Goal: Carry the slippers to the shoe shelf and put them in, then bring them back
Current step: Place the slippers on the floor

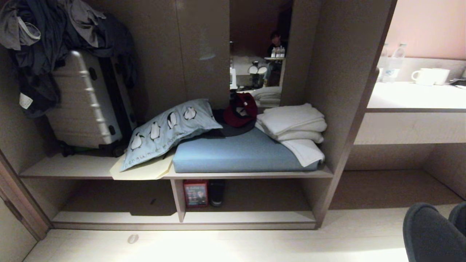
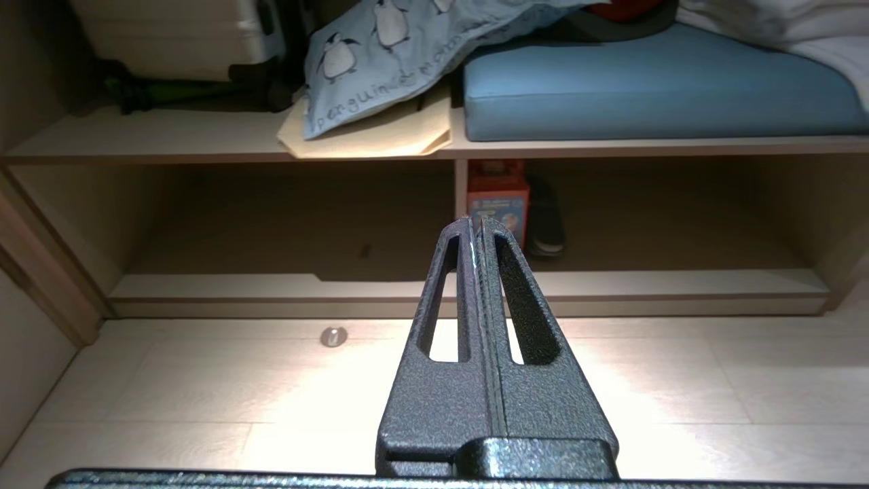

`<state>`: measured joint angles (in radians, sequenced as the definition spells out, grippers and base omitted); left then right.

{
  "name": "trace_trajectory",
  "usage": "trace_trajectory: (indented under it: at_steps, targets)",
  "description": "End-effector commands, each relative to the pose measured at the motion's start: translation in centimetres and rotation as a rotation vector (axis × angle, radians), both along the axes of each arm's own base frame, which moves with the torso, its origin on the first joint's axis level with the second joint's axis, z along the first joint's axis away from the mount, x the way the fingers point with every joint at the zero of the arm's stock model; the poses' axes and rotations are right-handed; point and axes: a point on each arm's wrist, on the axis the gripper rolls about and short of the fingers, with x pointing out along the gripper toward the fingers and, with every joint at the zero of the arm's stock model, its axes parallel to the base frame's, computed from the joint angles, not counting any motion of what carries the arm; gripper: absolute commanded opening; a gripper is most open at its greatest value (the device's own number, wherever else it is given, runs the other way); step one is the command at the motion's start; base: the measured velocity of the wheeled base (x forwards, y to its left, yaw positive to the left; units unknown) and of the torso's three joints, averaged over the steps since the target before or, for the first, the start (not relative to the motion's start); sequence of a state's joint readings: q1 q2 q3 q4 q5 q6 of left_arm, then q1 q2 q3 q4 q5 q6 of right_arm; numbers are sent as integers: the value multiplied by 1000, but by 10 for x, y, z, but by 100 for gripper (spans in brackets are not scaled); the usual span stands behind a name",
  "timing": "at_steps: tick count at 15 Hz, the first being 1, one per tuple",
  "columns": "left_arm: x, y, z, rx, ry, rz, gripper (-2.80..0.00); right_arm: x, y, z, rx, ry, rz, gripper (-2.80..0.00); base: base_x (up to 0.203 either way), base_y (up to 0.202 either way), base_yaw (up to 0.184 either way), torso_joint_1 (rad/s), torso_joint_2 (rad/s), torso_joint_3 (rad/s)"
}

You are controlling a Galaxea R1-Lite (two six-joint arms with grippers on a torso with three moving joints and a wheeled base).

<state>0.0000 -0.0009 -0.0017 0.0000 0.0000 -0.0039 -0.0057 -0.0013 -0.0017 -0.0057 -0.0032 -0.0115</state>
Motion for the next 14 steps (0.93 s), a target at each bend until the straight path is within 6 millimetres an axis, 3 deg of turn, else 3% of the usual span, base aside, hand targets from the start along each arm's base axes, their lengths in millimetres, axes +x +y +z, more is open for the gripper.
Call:
trace_trajectory:
  at_steps: [1,14]
  targets:
    - [0,0,0,-1,1,0,-280,0,0,0,-1,1,0,-280,-1,-94,-1,3,2,2]
    - [0,0,0,-1,1,0,-280,0,0,0,-1,1,0,-280,0,-194,2,4,1,4]
